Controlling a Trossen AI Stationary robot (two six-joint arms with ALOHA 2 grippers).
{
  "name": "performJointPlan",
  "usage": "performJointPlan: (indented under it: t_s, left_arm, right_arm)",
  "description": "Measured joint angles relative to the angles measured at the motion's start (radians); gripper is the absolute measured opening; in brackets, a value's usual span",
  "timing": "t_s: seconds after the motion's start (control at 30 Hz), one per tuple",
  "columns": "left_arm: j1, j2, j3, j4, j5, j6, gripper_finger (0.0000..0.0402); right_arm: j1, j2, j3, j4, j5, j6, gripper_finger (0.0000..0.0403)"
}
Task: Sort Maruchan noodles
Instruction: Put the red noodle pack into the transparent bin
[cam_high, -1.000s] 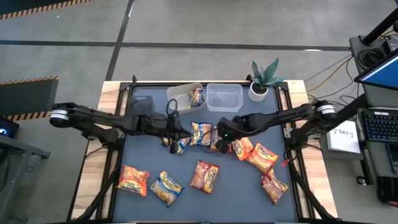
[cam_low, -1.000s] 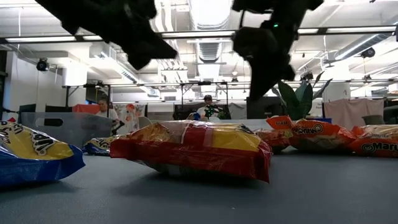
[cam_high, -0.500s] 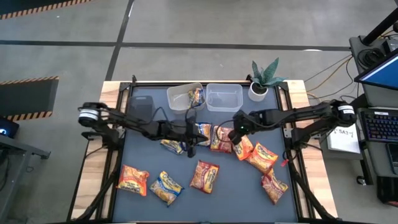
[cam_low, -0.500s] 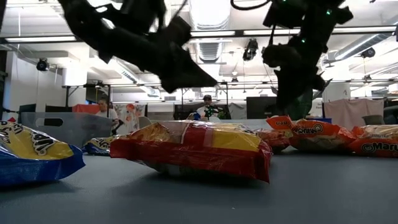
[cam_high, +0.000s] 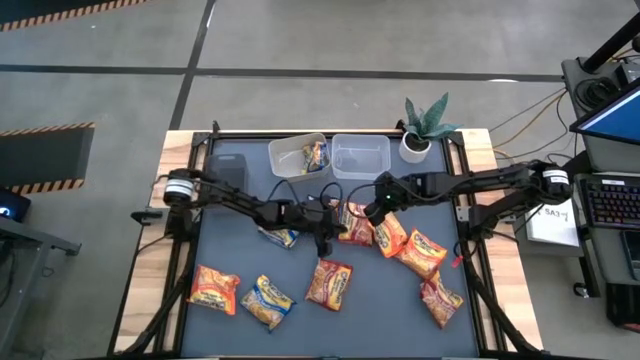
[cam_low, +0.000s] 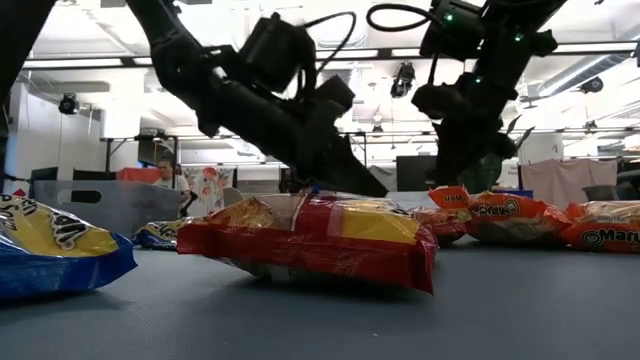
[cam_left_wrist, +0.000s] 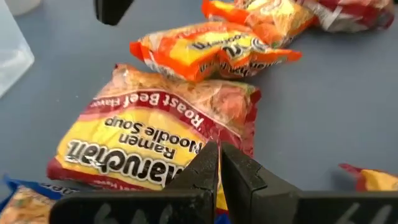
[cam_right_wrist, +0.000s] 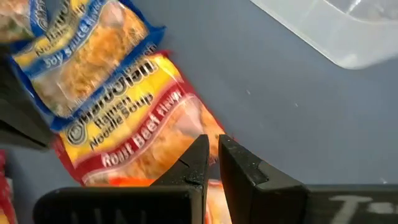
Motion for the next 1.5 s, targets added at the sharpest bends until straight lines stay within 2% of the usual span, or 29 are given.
performJointPlan:
  t_s: [0.47, 0.6, 0.77, 0.97, 1.27, 1.5]
  left_arm:
    - [-0.001, 0.094, 0.008, 0.013, -0.001, -0.018, 0.0]
    - [-0.002, 0.095, 0.009, -0.02, -0.004, -0.032, 0.0]
    - [-0.002, 0.093, 0.007, -0.062, -0.034, -0.034, 0.0]
    - [-0.002, 0.093, -0.007, -0.066, -0.045, -0.041, 0.0]
    - [-0.002, 0.094, -0.015, -0.065, -0.049, -0.046, 0.0]
    - [-0.002, 0.094, -0.028, -0.059, -0.071, -0.054, 0.0]
  right_arm:
    - [-0.011, 0.002, -0.001, -0.001, 0.001, -0.006, 0.0027]
    - [-0.015, 0.002, -0.001, -0.001, -0.029, 0.018, 0.0043]
    - [-0.039, 0.002, -0.001, 0.002, -0.127, 0.071, 0.0088]
    - [-0.063, 0.002, -0.002, 0.027, -0.157, 0.082, 0.0158]
    - [-0.084, 0.002, -0.034, 0.069, -0.157, 0.088, 0.0283]
    - [-0.09, 0.002, -0.127, 0.245, -0.174, 0.112, 0.0333]
